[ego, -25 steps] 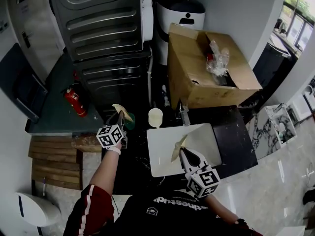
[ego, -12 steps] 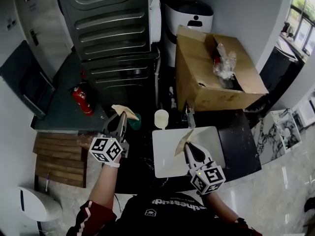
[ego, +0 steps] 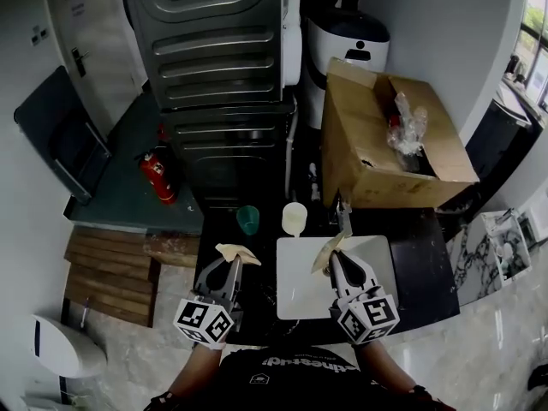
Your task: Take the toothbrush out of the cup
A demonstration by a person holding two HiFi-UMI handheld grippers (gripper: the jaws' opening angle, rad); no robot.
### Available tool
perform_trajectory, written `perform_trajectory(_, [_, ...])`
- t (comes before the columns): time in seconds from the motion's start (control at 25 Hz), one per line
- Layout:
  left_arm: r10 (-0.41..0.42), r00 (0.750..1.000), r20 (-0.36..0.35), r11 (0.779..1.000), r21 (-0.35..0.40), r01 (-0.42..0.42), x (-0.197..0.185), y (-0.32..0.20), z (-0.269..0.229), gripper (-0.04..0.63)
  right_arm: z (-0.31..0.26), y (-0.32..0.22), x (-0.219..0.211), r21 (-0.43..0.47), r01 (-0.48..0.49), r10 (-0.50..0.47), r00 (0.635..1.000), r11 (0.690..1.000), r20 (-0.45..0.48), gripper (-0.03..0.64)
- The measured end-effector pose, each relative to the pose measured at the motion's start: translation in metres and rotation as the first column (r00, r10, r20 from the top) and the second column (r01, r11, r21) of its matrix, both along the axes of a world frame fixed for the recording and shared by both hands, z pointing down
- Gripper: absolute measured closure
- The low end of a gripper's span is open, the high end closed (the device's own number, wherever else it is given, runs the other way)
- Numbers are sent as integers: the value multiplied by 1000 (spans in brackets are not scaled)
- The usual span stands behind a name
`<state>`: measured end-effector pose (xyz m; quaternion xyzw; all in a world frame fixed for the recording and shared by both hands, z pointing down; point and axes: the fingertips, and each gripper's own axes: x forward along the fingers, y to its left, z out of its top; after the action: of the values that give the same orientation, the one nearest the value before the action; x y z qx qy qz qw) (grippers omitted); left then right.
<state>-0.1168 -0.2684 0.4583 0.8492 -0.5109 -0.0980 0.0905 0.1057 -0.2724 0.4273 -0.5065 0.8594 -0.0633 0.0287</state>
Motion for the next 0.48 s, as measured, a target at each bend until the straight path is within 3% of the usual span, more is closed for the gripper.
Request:
perform_trajectory(0.28, [-39, 999, -15, 999, 24, 39, 5, 4, -6, 568, 31, 7, -8, -49, 6, -8, 1000, 999, -28, 577])
perform_trajectory(0.48, [-18, 998, 57, 997, 75, 13, 23, 3, -17, 568, 21, 7, -26, -11, 50, -51, 997, 999, -60, 577])
